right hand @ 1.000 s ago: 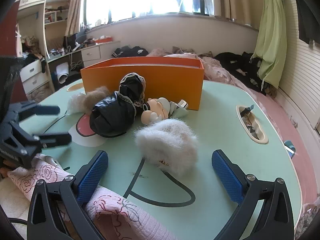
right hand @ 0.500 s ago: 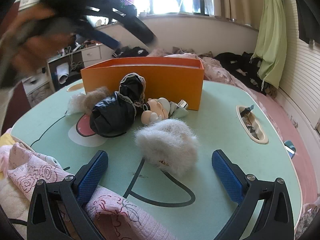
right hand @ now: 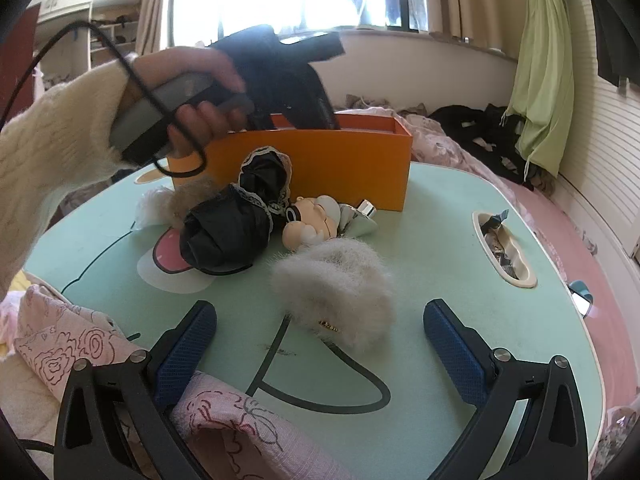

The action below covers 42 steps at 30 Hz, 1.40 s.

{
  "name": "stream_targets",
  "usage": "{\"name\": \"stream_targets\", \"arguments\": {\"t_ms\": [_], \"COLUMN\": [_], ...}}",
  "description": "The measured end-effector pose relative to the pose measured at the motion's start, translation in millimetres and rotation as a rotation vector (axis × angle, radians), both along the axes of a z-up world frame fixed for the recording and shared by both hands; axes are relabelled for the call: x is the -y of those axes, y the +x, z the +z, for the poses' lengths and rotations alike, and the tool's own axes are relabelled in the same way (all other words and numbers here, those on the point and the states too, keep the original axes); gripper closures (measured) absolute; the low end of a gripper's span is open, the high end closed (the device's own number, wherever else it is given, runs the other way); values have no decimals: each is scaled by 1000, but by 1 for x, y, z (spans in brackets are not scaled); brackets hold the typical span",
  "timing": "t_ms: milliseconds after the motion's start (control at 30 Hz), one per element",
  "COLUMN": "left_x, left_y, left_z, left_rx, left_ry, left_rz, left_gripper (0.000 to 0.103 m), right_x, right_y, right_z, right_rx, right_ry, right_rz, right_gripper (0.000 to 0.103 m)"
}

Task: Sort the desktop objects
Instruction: 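Lift the dark box out and set it before the fur ball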

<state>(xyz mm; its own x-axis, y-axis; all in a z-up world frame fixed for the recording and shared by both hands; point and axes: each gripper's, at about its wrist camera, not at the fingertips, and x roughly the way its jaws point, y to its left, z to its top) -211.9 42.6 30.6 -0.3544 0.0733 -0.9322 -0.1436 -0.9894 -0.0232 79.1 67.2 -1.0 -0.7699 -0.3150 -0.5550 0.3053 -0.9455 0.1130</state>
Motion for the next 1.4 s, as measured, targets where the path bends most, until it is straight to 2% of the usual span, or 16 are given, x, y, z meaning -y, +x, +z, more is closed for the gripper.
{"name": "stream_targets", "arguments": {"t_ms": [133, 233, 367, 467, 567, 667, 800, 867, 933, 1000, 1100, 1133, 1267, 1333, 1400], "left_x": [15, 23, 29, 34, 36, 34, 27, 22, 18, 18, 17, 16, 13, 15, 22], "left_y": [32, 75, 125, 159, 184, 203, 214, 210, 206, 208, 225, 230, 258, 263, 261], "left_z": [42, 82, 104, 87, 54, 28, 0, -5, -2, 6, 18, 19, 12, 2, -10], "left_rx": [-137, -246, -317, -298, -243, -214, -158, -169, -217, -277, -349, -367, -440, -432, -400], "left_ry": [68, 145, 216, 228, 227, 204, 184, 139, 98, 99, 84, 57, -108, -127, -110], "left_rz": [-21, -70, -135, -157, -152, -154, -203, -194, -177, -161, -171, -174, -151, -128, -92], "left_gripper": [63, 63, 63, 63, 63, 63, 62, 62, 61, 58, 29, 26, 25, 25, 23], "right_x": [0, 0, 0, 0, -1, 0, -1, -1, -1, -1, -1, -1, -1, -2, -1], "right_y": [0, 0, 0, 0, 1, 1, 1, 1, 1, 2, 2, 2, 2, 2, 2], "right_z": [0, -1, -1, -1, -1, -1, -1, -2, -2, -2, -2, -2, -2, -2, -2], "right_rx": [0, -1, -1, -1, -1, -2, -2, -2, -2, -2, -3, -3, -3, -3, -3], "right_ry": [0, 0, 0, 0, 0, 0, 0, 1, 0, 0, 0, 1, 0, 1, 1], "right_rz": [0, 0, 1, 1, 1, 1, 1, 1, 1, 2, 1, 1, 2, 2, 2], "right_gripper": [0, 0, 0, 0, 0, 0, 0, 0, 0, 0, 0, 0, 0, 0, 0]}}
